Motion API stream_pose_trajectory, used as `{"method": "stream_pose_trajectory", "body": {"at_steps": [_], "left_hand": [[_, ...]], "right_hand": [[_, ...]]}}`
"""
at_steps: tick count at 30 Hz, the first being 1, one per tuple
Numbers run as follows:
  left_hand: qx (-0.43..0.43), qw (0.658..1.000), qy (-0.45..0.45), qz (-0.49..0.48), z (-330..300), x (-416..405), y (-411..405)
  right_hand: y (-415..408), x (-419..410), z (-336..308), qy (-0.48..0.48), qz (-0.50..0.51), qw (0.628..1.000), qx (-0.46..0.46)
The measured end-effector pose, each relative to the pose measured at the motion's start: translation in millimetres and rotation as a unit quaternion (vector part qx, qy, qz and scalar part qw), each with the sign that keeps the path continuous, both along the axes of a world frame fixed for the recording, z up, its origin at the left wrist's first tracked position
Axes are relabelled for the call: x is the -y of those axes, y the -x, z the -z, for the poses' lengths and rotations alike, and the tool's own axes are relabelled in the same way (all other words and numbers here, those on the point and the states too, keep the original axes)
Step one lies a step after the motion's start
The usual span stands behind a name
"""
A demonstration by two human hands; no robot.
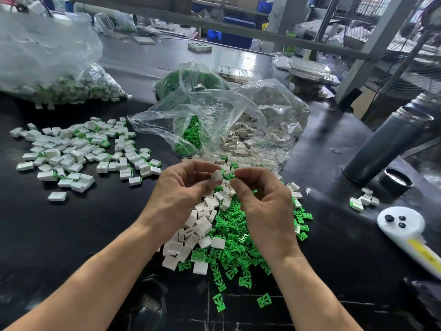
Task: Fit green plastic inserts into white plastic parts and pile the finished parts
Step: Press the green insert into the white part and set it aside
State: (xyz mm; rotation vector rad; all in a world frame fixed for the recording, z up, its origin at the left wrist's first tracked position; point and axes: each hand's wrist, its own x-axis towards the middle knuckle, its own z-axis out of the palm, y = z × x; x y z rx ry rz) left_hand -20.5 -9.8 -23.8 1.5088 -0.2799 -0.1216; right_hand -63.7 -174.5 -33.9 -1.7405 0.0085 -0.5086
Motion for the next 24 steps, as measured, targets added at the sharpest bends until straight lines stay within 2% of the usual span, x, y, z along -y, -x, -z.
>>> {"method": "stream_pose_trajectory", "body": {"at_steps": [5, 9, 19, 24], "left_hand": [[0.031, 0.998, -0.055, 0.016, 0.3, -1.6, 1.4], [0.054, 0.995, -0.075, 0.024, 0.0, -0.2, 3.4], [0.029, 0.999, -0.027, 0.018, -1.7, -0.9, 2.7], [0.023, 1.0, -0.013, -0.002, -0.1, -0.9, 3.0]], "right_hand": [[1.9, -2.6, -0.9, 0.012, -0.011, 1.0, 0.023], [1.7, -5.5, 0.6, 0.014, -0.022, 1.0, 0.002], [3.0, -7.5, 1.3, -0.029, -0.042, 0.999, -0.02], [1.7, -5.5, 0.9, -0.057, -0.018, 0.998, -0.02]]}}
